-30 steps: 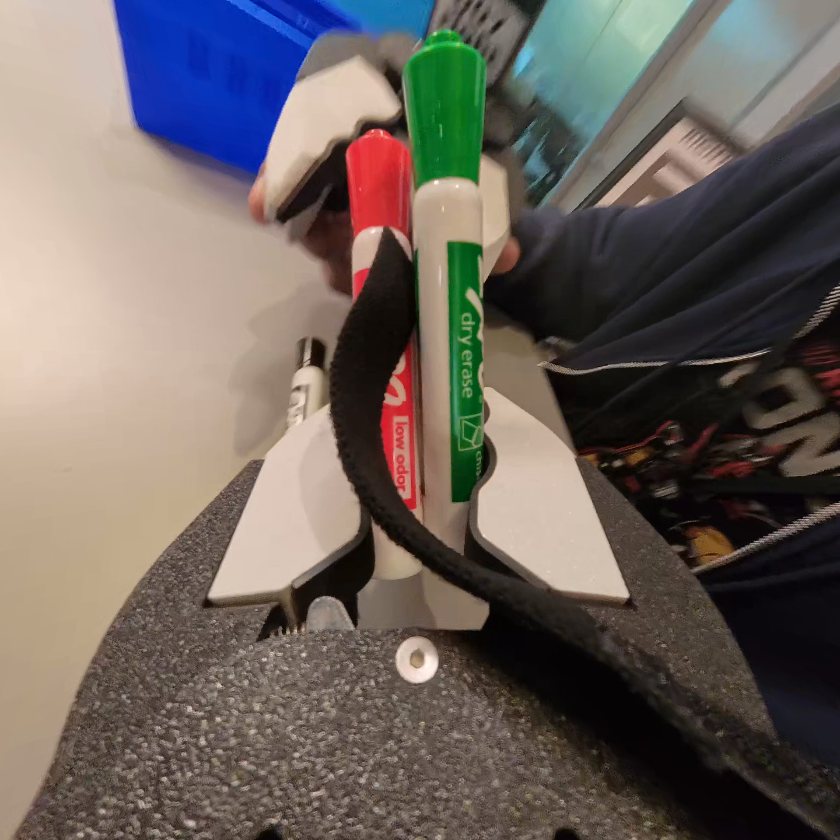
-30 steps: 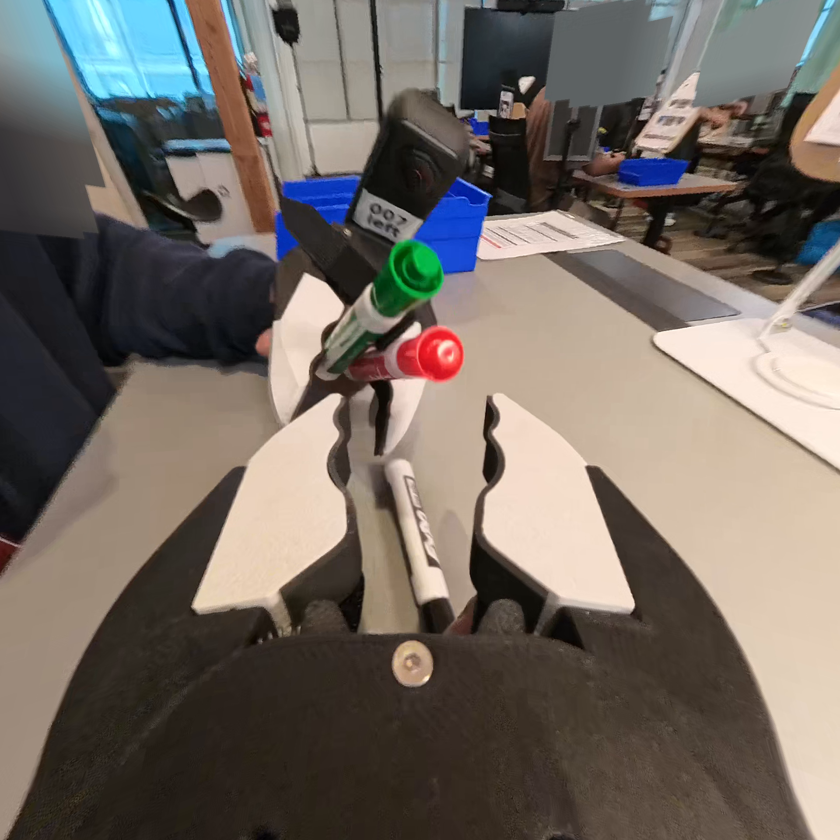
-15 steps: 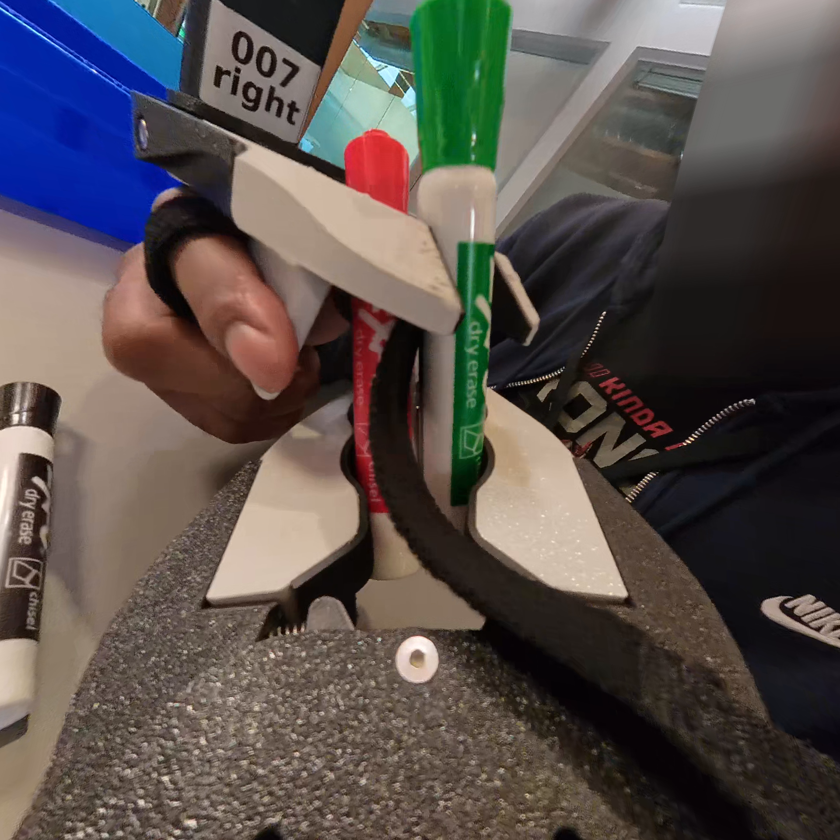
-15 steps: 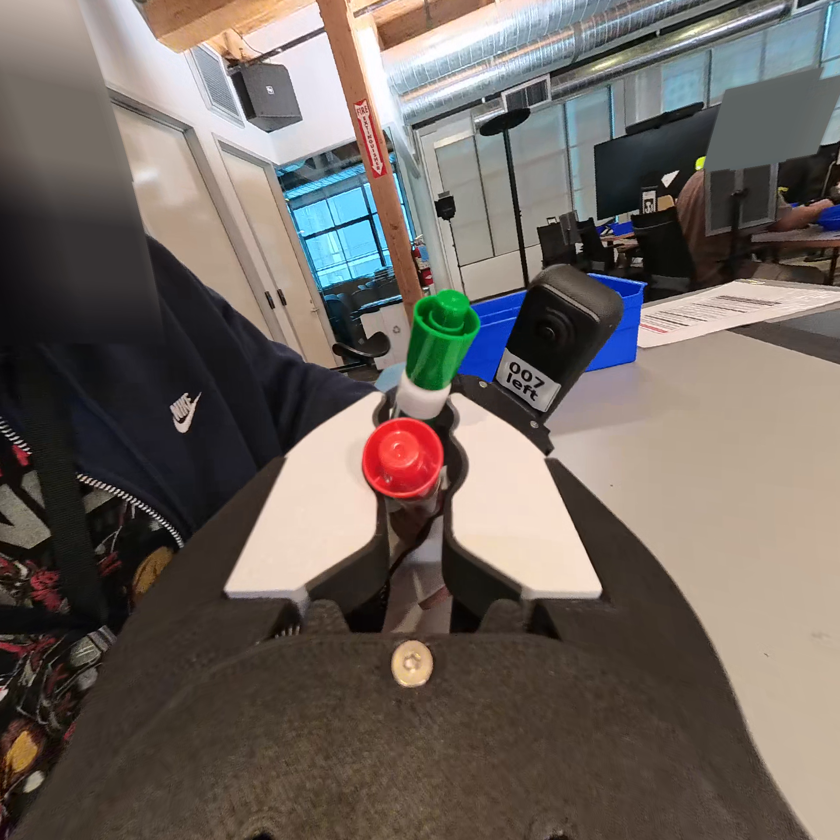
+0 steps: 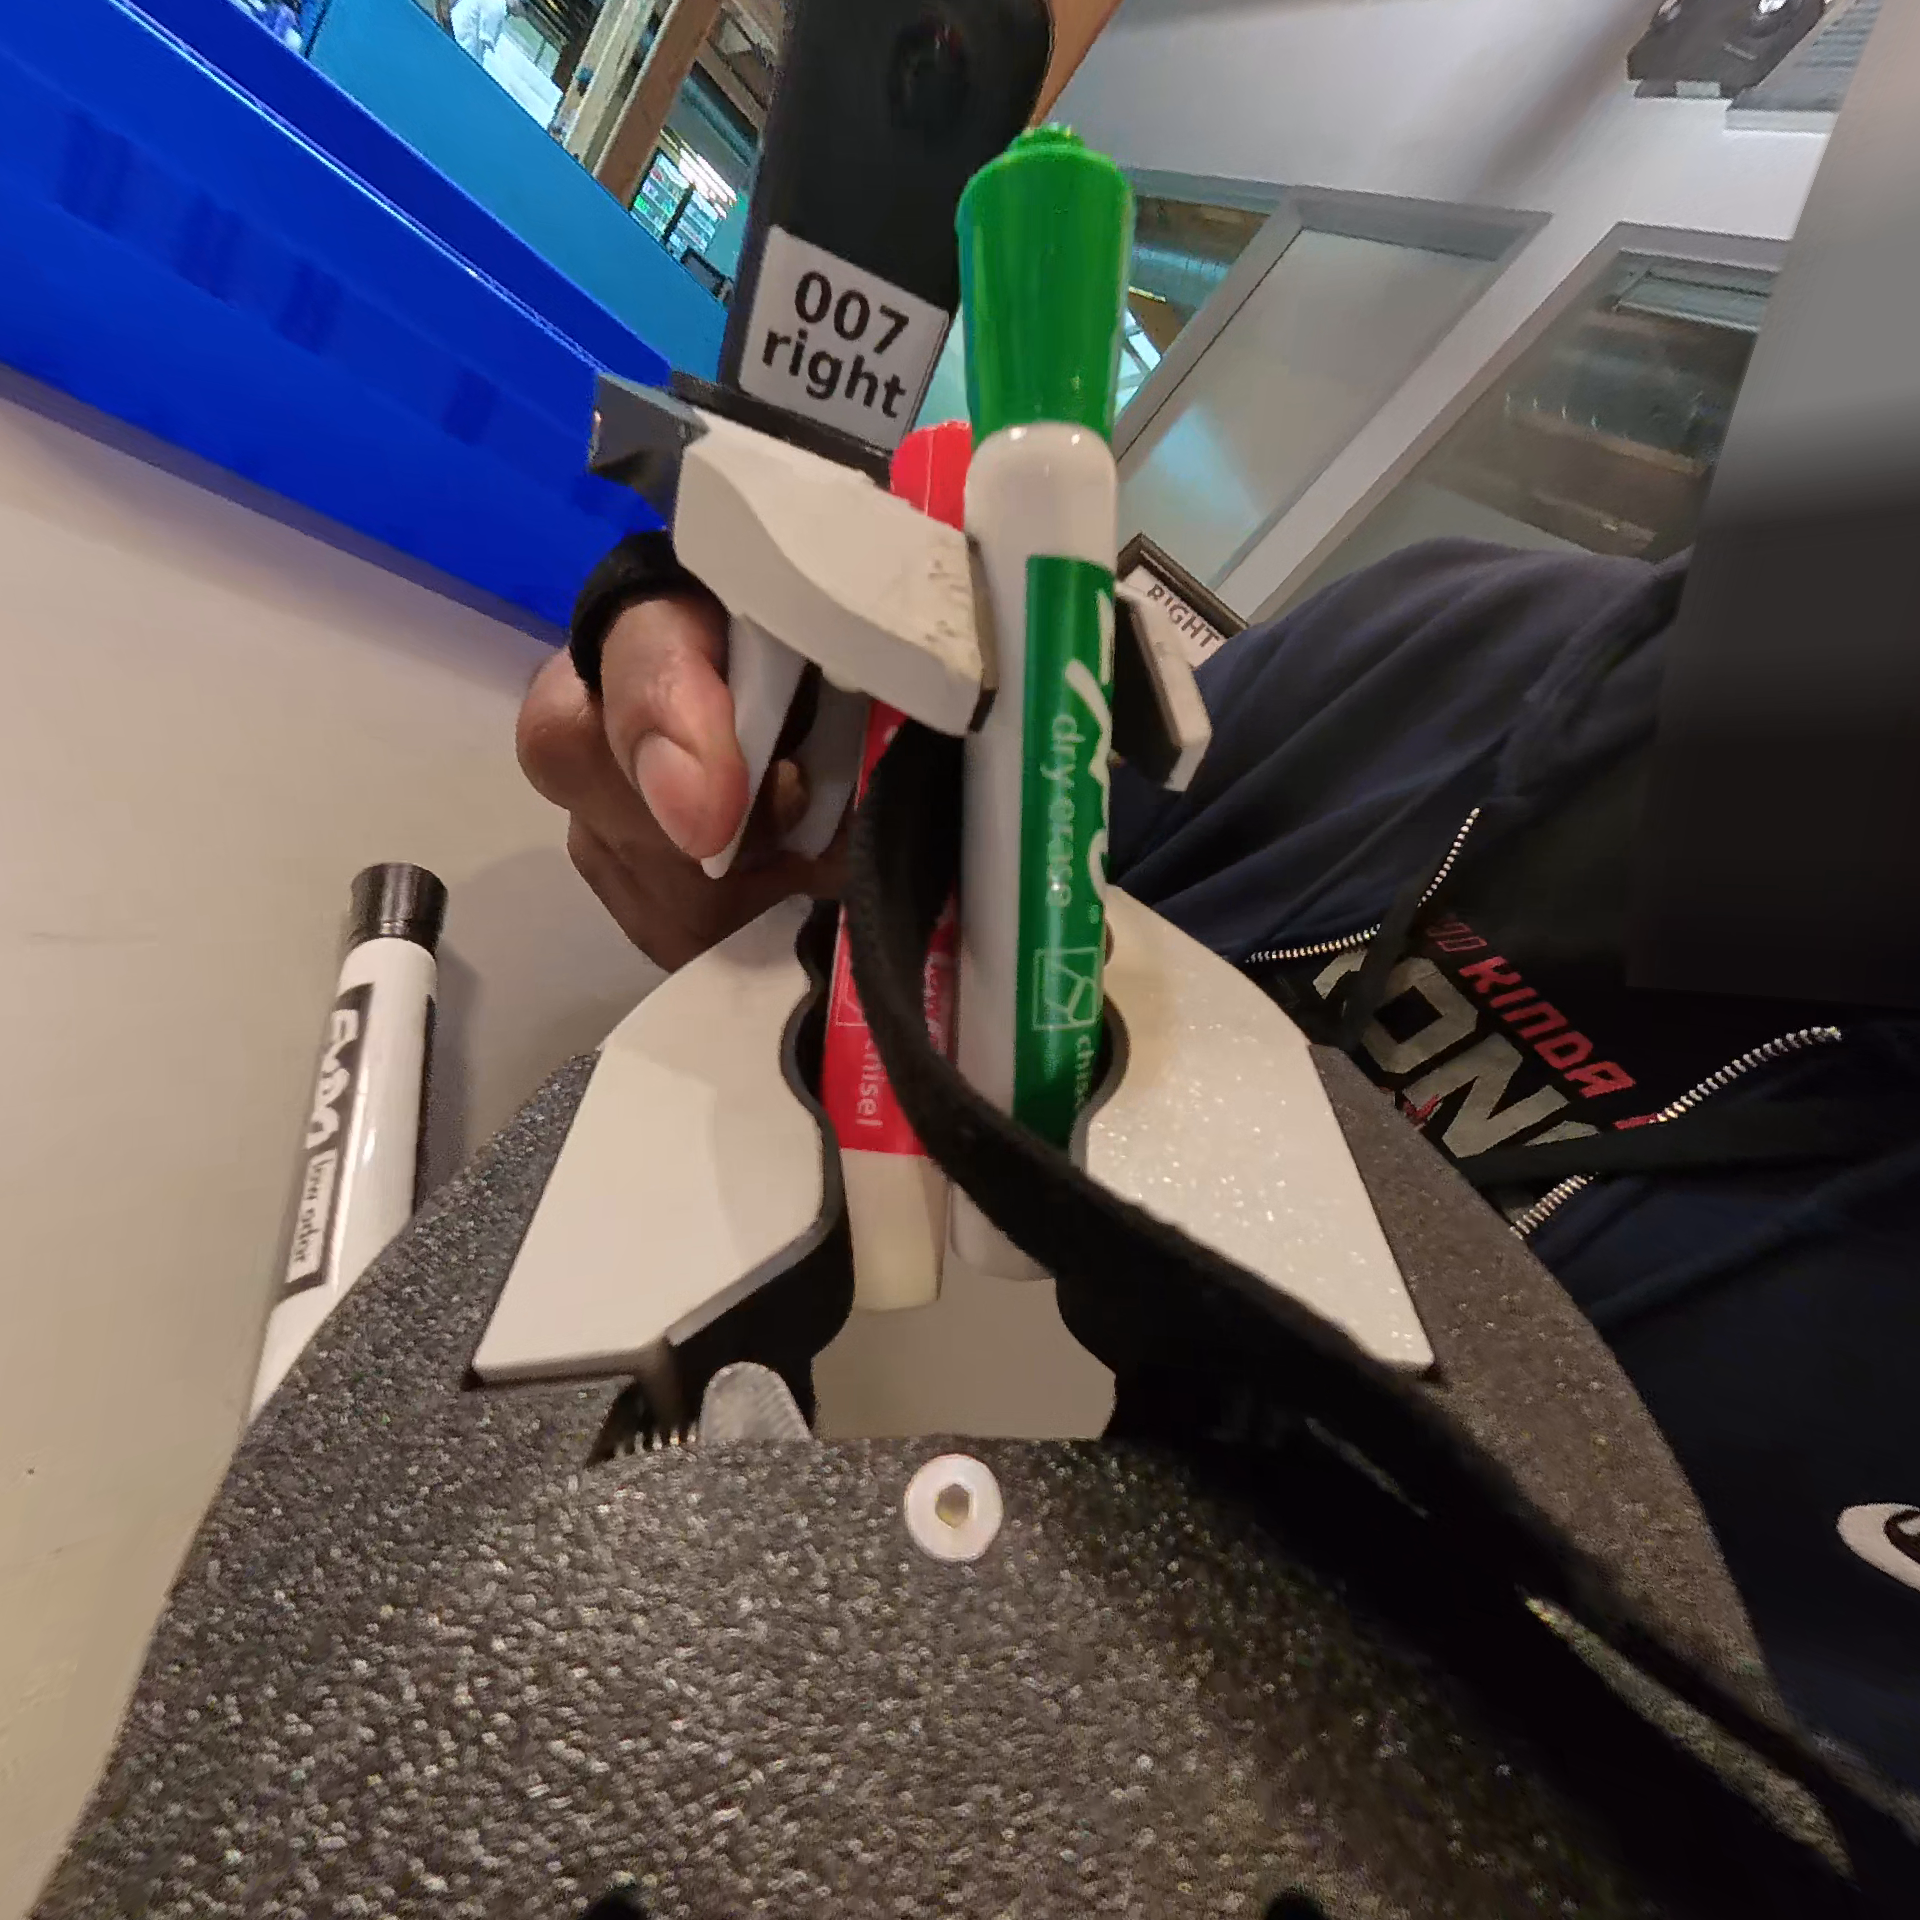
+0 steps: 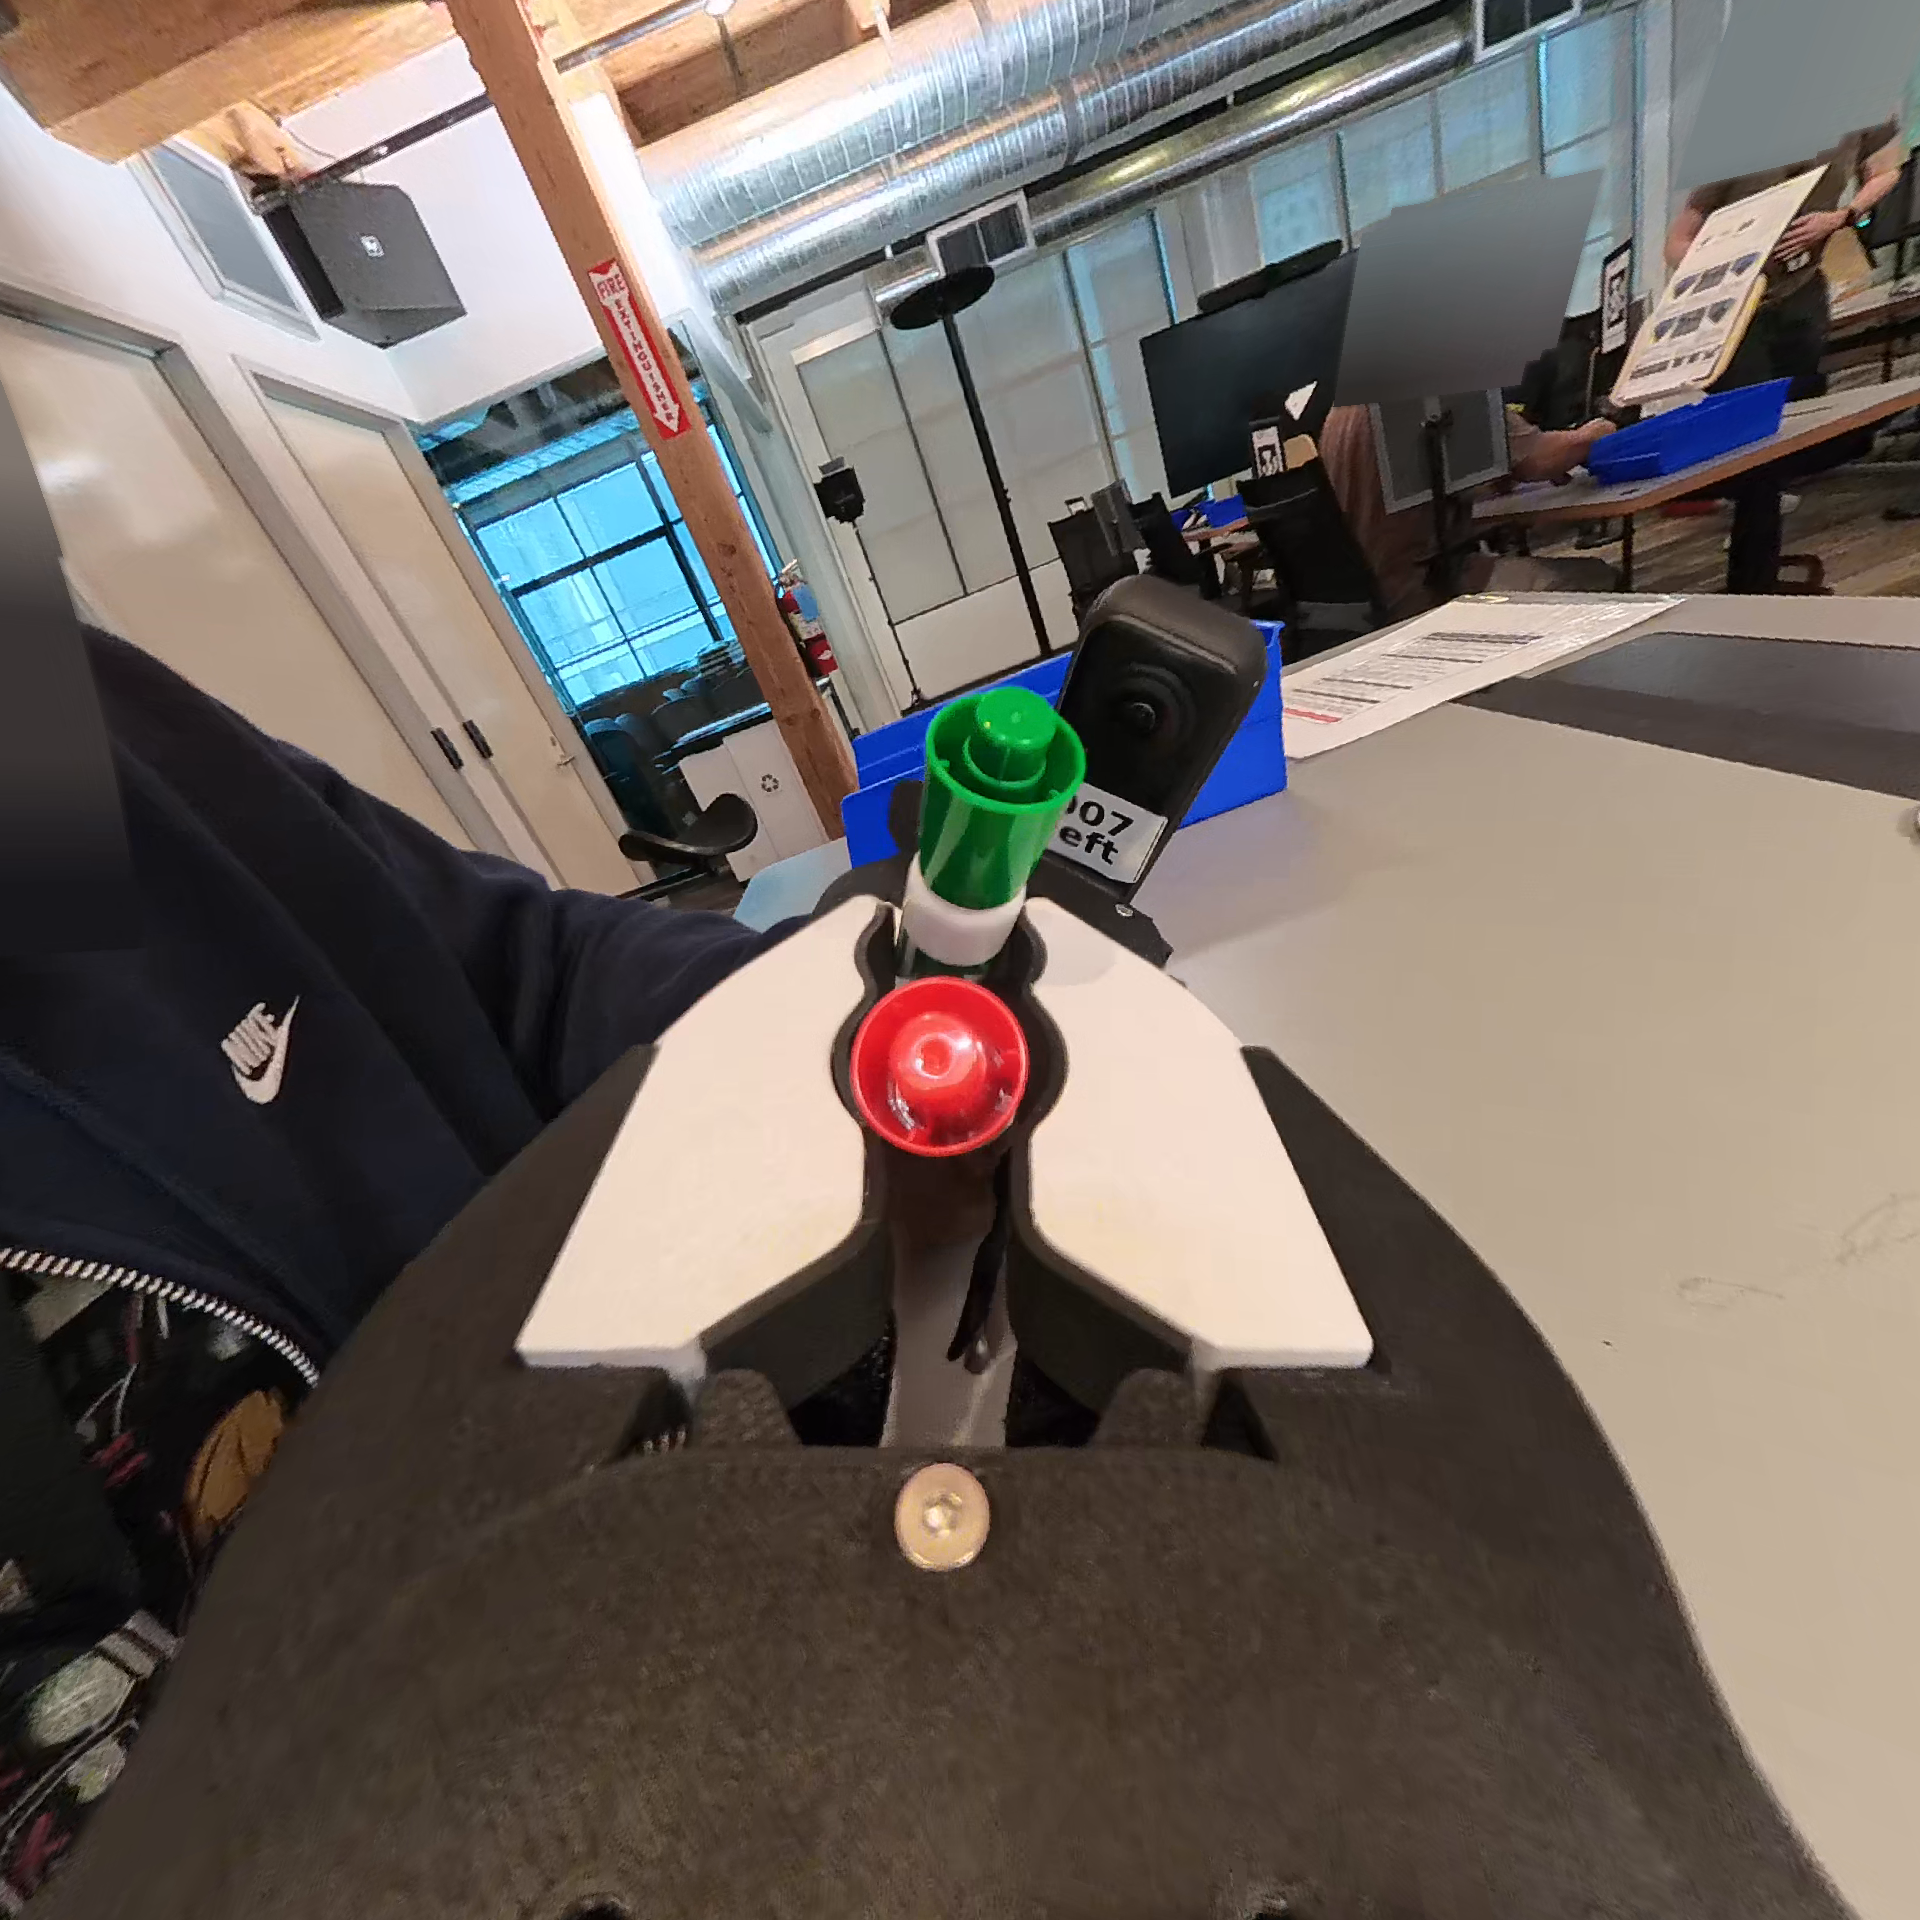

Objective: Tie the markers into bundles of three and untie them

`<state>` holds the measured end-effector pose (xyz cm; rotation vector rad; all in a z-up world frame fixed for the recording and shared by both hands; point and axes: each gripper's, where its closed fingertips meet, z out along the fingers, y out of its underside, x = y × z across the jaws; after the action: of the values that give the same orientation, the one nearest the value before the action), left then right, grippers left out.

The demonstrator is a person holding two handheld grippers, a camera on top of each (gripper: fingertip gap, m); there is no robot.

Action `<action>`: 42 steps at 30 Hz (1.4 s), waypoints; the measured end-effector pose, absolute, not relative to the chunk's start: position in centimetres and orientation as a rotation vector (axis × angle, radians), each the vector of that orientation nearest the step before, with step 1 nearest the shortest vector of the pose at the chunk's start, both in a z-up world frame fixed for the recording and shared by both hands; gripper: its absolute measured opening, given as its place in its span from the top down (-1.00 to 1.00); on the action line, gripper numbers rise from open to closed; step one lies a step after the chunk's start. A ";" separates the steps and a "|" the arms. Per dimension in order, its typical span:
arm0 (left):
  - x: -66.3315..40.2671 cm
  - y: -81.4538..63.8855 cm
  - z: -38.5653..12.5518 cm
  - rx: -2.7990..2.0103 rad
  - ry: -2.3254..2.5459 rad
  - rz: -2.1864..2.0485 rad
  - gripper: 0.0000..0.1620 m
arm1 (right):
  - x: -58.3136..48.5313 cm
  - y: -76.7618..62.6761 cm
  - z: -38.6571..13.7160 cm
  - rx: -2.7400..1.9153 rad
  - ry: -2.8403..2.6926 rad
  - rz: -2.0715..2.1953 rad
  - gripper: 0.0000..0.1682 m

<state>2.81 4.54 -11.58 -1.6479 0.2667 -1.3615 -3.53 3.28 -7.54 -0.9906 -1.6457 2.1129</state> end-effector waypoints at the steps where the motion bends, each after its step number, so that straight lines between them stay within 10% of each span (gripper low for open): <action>1: 2.6 4.7 -11.5 -1.643 0.253 -1.359 0.45 | -3.6 3.4 -7.5 -0.997 -1.627 2.112 0.75; 42: 1.4 6.6 -14.5 -1.843 0.138 -1.149 0.76 | -6.3 7.2 -9.7 -1.230 -1.483 1.952 0.66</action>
<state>1.40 6.63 -14.55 -1.8434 0.1381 -1.1486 -6.28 7.17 -9.68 -1.2299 -1.4833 1.9520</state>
